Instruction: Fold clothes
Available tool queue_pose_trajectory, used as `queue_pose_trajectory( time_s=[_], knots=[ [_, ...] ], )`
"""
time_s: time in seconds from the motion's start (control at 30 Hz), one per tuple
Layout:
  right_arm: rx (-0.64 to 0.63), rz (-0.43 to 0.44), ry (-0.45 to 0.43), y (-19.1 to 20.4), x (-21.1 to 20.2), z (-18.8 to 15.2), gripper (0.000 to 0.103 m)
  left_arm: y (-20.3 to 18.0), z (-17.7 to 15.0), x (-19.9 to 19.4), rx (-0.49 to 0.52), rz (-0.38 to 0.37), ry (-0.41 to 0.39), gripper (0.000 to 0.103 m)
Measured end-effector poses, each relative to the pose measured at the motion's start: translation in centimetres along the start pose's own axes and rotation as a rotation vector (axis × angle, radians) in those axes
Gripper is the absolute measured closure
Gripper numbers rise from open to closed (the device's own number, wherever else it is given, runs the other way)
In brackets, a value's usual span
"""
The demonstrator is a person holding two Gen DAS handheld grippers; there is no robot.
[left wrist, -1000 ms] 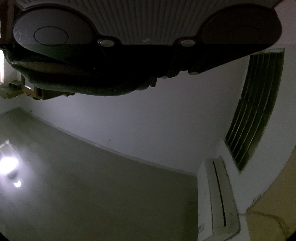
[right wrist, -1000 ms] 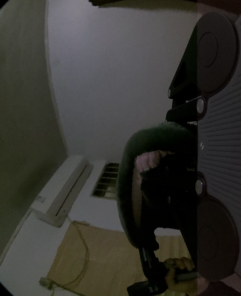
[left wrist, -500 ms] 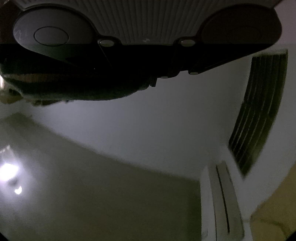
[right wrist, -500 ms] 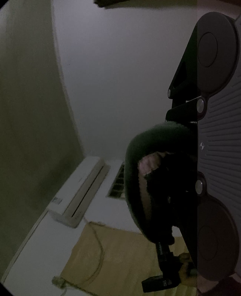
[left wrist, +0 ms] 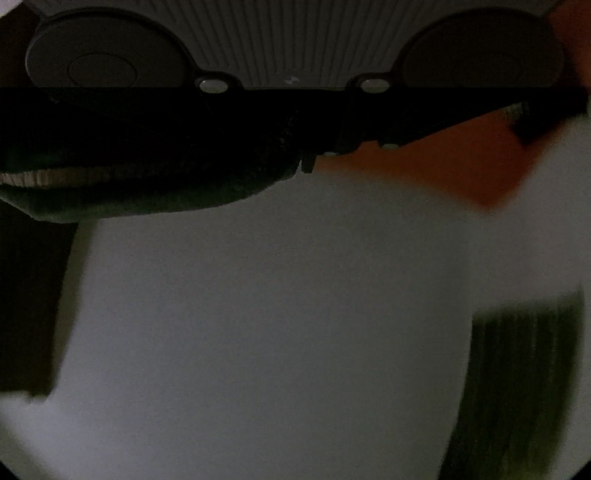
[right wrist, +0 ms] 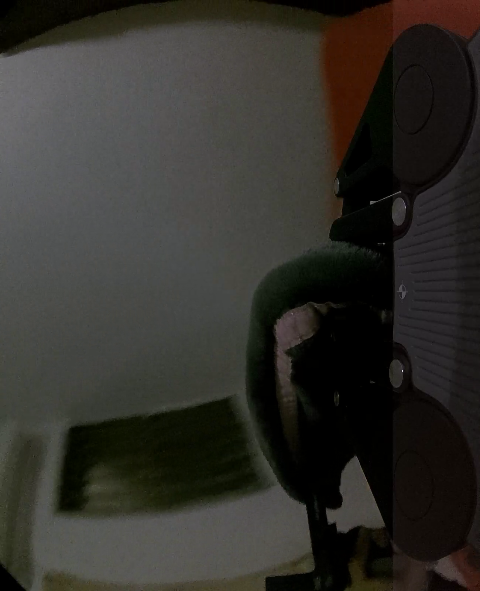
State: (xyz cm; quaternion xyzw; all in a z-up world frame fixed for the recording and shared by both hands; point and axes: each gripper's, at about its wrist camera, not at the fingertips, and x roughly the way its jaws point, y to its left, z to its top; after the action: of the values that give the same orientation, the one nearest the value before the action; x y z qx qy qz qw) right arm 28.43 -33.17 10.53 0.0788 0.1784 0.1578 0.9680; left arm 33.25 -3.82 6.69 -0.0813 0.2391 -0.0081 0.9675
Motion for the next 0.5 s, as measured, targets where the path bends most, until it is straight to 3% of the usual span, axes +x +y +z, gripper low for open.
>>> queue_pose_trajectory(
  time_s=[0.07,0.13,0.17,0.2,0.23,0.37,0.5],
  knots=[
    [0.028,-0.031,0.106,-2.6,6.3,-2.7,0.082,1.1,-3.1,6.5,-0.012,0.043,0.144,0.075],
    [0.046,-0.078,0.201,-4.5,11.7,-5.4,0.048,1.5,-5.9,10.6,0.057,0.133,0.252,0.063],
    [0.038,-0.103,0.230,-5.0,13.6,-6.6,0.036,1.7,-7.3,12.5,0.096,0.182,0.302,0.054],
    [0.020,-0.129,0.247,-5.2,15.0,-7.7,0.014,2.2,-8.3,13.5,0.123,0.202,0.323,0.048],
    [0.003,-0.151,0.254,-5.6,15.9,-8.8,0.003,2.9,-9.0,13.9,0.141,0.204,0.322,0.046],
    [0.035,-0.160,0.263,-7.0,15.1,-11.2,0.000,7.0,-10.9,13.5,0.134,0.153,0.343,0.040],
    [0.150,-0.153,0.290,-9.1,9.2,-14.6,0.000,11.2,-12.2,9.6,0.128,0.101,0.314,0.019]
  ],
)
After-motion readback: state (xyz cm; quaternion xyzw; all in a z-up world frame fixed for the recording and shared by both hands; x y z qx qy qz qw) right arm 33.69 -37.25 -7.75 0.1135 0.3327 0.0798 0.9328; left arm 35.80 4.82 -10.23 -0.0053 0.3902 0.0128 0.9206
